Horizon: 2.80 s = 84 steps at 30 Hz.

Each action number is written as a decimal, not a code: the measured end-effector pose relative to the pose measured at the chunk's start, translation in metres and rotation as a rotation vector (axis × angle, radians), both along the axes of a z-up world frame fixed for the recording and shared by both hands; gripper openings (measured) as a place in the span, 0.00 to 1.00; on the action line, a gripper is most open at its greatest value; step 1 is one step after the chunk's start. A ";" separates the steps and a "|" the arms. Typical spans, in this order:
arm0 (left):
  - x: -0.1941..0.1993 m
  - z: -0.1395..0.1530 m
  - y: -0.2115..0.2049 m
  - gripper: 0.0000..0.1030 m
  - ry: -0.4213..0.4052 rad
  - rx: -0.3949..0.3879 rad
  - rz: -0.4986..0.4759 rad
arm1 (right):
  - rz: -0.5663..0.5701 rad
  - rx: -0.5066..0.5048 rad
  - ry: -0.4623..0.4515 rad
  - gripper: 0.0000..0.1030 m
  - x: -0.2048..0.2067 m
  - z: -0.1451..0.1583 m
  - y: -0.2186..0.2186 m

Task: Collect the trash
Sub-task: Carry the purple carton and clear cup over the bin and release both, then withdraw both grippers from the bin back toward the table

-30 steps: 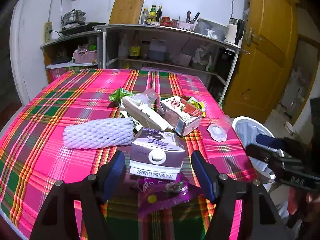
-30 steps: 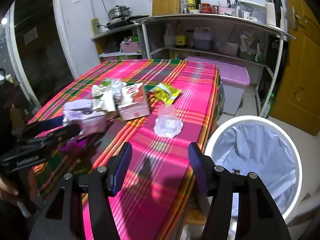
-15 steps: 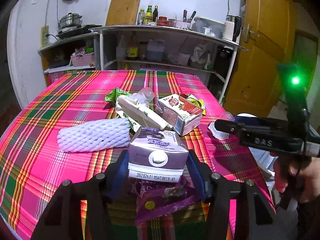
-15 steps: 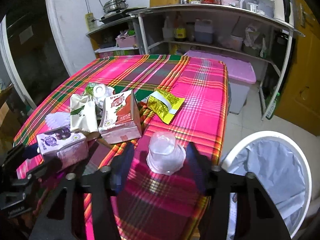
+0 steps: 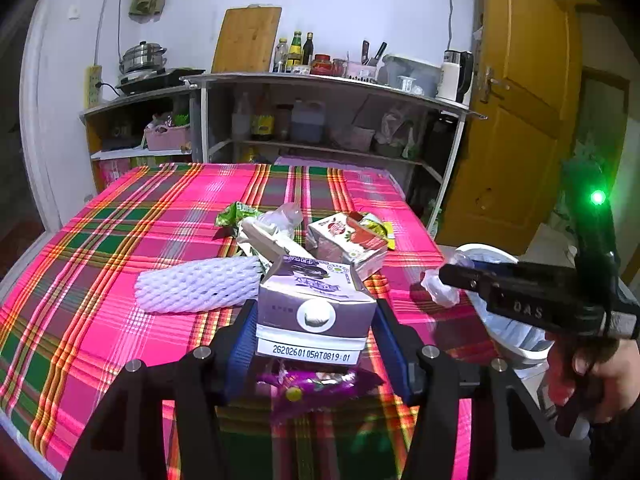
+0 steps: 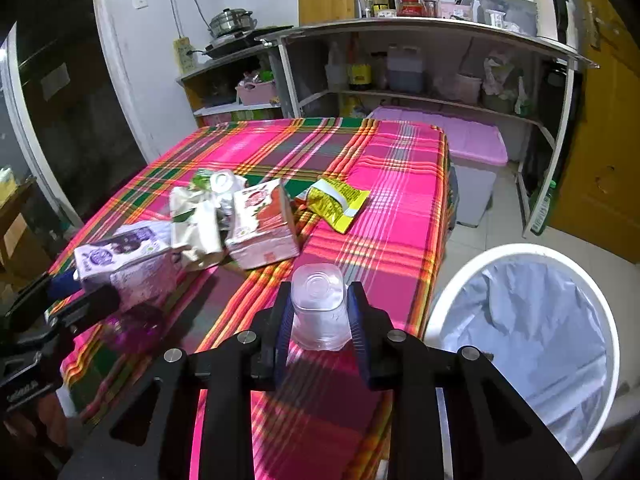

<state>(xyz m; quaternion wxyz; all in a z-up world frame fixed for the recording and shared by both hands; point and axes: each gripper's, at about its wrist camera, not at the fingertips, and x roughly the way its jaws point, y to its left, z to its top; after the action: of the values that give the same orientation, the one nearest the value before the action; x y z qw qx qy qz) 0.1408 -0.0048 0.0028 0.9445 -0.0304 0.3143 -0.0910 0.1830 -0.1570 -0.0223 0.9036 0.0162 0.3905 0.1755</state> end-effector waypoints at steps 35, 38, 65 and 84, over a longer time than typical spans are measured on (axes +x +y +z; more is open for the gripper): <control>-0.085 0.034 -0.071 0.55 -0.045 0.005 -0.141 | -0.134 0.025 -0.114 0.27 -0.137 0.048 -0.068; -0.082 0.033 -0.079 0.55 -0.040 0.001 -0.164 | -0.153 0.028 -0.112 0.27 -0.137 0.046 -0.077; 0.022 -0.019 -0.186 0.56 0.073 -0.018 -0.376 | -0.320 -0.001 0.017 0.28 -0.075 -0.017 -0.161; 0.057 -0.036 -0.193 0.56 0.185 -0.080 -0.383 | -0.342 0.018 0.055 0.44 -0.066 -0.029 -0.173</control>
<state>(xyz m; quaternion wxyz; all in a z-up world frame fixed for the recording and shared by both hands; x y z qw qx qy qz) 0.1980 -0.1977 -0.0327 0.8751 -0.0160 0.3958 -0.2782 0.1165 -0.3299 -0.0512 0.9091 0.0952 0.4050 0.0222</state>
